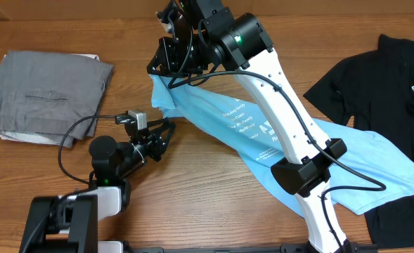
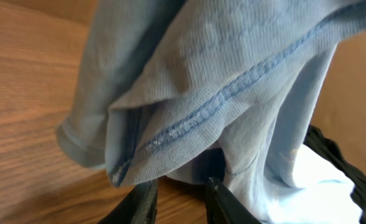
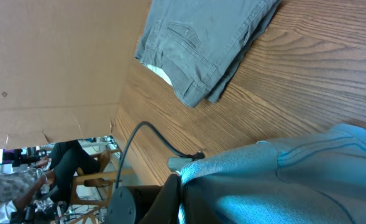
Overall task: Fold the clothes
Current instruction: 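Reach the left gripper to the hanging T-shirt hem and grasp it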
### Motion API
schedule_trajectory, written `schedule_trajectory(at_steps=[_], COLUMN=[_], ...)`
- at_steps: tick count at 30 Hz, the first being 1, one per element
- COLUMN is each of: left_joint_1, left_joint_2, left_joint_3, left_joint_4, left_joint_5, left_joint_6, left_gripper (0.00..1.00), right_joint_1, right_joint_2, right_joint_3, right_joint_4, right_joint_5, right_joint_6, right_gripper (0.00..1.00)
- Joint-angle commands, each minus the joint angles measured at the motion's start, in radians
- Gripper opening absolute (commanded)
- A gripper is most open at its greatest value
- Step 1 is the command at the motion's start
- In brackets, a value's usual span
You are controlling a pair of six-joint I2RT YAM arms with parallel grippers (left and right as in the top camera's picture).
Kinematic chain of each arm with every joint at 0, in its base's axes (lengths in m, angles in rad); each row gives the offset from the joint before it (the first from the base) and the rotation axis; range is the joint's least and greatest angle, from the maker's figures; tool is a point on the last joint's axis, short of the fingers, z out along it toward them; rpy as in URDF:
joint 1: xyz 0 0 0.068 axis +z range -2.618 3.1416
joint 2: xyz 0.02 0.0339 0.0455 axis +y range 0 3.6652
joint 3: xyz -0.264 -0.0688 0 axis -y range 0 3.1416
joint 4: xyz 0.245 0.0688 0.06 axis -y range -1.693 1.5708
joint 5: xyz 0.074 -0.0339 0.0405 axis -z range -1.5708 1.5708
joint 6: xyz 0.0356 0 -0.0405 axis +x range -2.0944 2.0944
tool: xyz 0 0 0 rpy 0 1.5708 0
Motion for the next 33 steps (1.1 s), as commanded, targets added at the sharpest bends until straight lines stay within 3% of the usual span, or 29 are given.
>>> schedule_trajectory(at_steps=[1,5,9,13,17,24,33], left_joint_1=[0.005,0.005,0.005,0.005,0.005,0.005,0.004], left_joint_2=[0.051,0.061,0.061,0.061,0.061,0.061,0.061], left_joint_3=[0.009,0.009,0.009,0.009,0.009,0.009,0.011], left_joint_4=[0.035,0.101,0.241,0.341,0.304,0.109,0.141], left_joint_5=[0.059,0.058,0.055,0.054,0.051,-0.049,-0.106], left_joint_6=[-0.032,-0.054,-0.142,-0.206,-0.198,-0.069,-0.069], left_gripper=[0.27,0.26,0.2,0.2,0.18,0.29,0.38], right_joint_1=[-0.001,-0.001,-0.001,-0.001,-0.001,-0.001,-0.001], right_joint_2=[-0.016,-0.016,-0.016,-0.016,-0.016,-0.016,-0.016], right_joint_3=[0.013,0.013,0.013,0.013,0.013,0.013,0.013], right_joint_4=[0.007,0.004,0.003,0.003,0.003,0.0,0.0], right_joint_5=[-0.021,-0.021,-0.021,-0.021,-0.021,-0.021,-0.021], right_joint_6=[-0.003,-0.003,-0.003,-0.003,-0.003,-0.003,-0.003], right_gripper=[0.04,0.04,0.04,0.04,0.04,0.04,0.04])
